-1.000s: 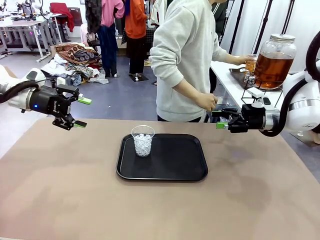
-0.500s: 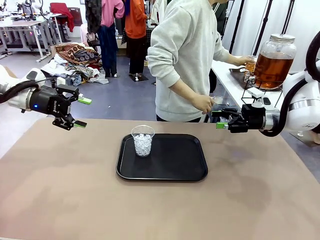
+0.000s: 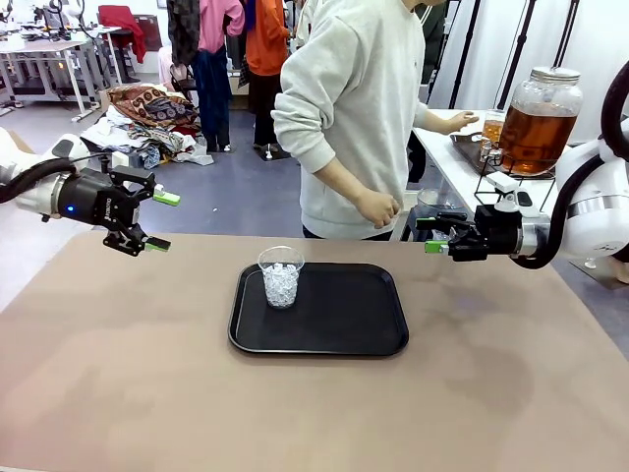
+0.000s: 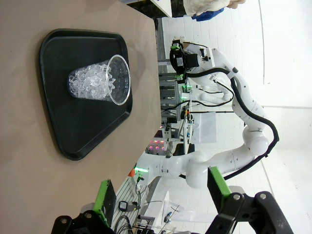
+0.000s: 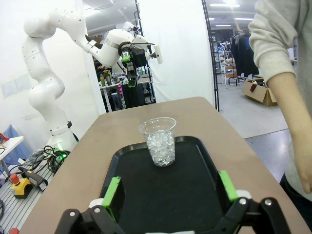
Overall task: Pour the drink into the iced cup.
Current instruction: Pick up the iced cup indicated by the human and present it to them.
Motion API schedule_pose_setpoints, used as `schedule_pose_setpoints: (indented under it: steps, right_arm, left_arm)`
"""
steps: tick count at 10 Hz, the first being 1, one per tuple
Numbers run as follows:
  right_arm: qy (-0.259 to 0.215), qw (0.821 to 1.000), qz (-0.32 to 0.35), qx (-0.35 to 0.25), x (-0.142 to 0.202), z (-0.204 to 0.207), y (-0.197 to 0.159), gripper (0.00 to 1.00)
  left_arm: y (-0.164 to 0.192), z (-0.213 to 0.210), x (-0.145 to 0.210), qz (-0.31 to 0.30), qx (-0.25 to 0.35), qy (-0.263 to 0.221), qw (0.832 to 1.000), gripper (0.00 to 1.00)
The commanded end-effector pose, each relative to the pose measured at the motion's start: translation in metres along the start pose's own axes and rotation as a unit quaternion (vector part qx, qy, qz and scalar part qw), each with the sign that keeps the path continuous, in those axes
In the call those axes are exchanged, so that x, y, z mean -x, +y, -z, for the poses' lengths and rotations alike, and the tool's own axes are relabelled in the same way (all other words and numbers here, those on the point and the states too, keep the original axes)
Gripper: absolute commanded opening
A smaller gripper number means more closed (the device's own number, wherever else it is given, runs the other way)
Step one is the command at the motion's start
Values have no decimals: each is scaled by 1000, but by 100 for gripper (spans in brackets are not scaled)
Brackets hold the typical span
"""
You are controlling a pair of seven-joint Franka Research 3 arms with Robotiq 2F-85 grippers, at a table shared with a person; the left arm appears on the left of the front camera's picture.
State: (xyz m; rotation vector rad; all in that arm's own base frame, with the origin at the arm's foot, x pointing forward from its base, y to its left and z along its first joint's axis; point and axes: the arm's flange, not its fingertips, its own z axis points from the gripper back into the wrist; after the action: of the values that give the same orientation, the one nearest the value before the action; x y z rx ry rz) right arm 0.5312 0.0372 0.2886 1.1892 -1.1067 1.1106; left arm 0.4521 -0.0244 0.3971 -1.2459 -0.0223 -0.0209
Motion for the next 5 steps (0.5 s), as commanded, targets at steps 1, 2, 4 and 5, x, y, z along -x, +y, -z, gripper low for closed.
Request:
schedule_pose_setpoints:
  steps: [1,2,4,5]
  right_arm:
    - [1,1000,0,-1,-3,2,-1,100]
    - [1,1000,0,-1,-3,2,-1,100]
    - [1,1000,0,-1,-3,2,-1,100]
    - [1,1000,0,-1,-3,2,-1,100]
  left_arm:
    - [-1,0,0,-3,2,0,1000,100]
    - [-1,0,0,-3,2,0,1000,100]
    - [-1,0,0,-3,2,0,1000,100]
    - [-1,0,0,-3,2,0,1000,100]
